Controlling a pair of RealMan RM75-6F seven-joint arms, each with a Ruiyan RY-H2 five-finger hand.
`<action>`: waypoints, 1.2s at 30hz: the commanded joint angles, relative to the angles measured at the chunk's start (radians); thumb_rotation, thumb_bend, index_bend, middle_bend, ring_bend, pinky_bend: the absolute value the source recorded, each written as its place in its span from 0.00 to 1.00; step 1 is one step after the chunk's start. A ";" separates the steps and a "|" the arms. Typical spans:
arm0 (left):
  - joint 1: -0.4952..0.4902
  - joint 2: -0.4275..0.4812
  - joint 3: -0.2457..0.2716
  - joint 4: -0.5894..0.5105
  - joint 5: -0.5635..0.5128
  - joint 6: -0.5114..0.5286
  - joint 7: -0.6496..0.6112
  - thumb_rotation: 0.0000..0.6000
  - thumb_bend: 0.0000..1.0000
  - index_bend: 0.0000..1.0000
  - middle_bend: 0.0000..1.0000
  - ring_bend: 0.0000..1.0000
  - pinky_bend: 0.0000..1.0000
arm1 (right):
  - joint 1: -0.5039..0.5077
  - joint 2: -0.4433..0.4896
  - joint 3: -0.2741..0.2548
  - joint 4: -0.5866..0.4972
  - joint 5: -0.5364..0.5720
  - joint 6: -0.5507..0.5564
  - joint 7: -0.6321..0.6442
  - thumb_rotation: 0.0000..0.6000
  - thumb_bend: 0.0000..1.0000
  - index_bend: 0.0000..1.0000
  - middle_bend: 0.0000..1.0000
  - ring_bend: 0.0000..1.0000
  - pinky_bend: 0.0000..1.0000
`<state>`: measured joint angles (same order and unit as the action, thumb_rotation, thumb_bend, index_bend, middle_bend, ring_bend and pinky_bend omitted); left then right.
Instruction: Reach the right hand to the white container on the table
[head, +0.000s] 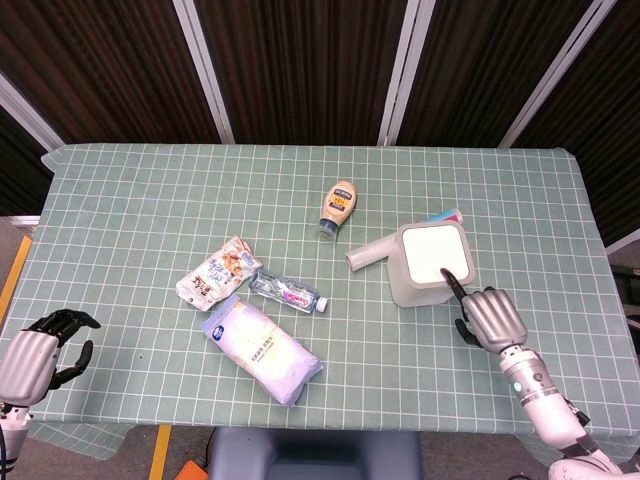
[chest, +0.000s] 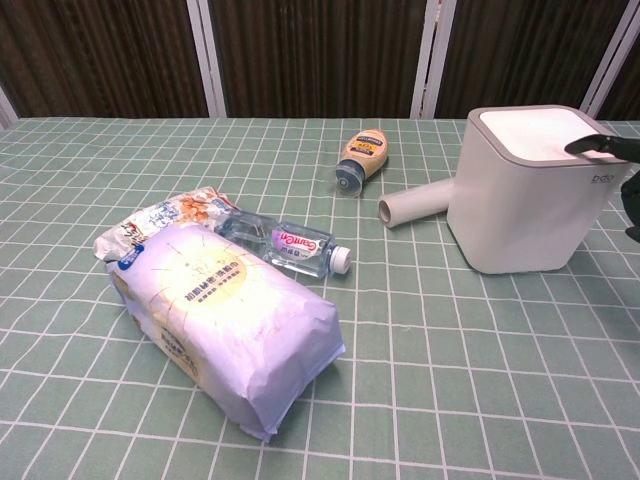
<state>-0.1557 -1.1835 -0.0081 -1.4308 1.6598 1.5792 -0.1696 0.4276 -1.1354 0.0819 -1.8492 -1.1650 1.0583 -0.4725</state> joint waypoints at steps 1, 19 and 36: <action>0.000 0.000 0.000 0.000 0.001 -0.001 0.001 1.00 0.51 0.42 0.40 0.32 0.49 | 0.003 0.000 -0.005 0.006 -0.002 -0.003 0.010 1.00 0.54 0.00 0.69 0.68 0.58; -0.002 -0.001 0.002 -0.002 0.004 -0.006 0.008 1.00 0.51 0.42 0.40 0.32 0.49 | -0.081 0.035 -0.013 0.000 -0.182 0.195 0.157 1.00 0.54 0.00 0.69 0.68 0.58; -0.006 -0.004 0.006 -0.006 0.004 -0.020 0.024 1.00 0.51 0.42 0.40 0.32 0.49 | -0.291 -0.037 0.001 0.175 -0.285 0.569 0.337 1.00 0.40 0.00 0.11 0.03 0.00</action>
<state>-0.1614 -1.1873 -0.0020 -1.4364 1.6636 1.5594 -0.1456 0.1653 -1.1543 0.0919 -1.7028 -1.4368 1.5972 -0.1578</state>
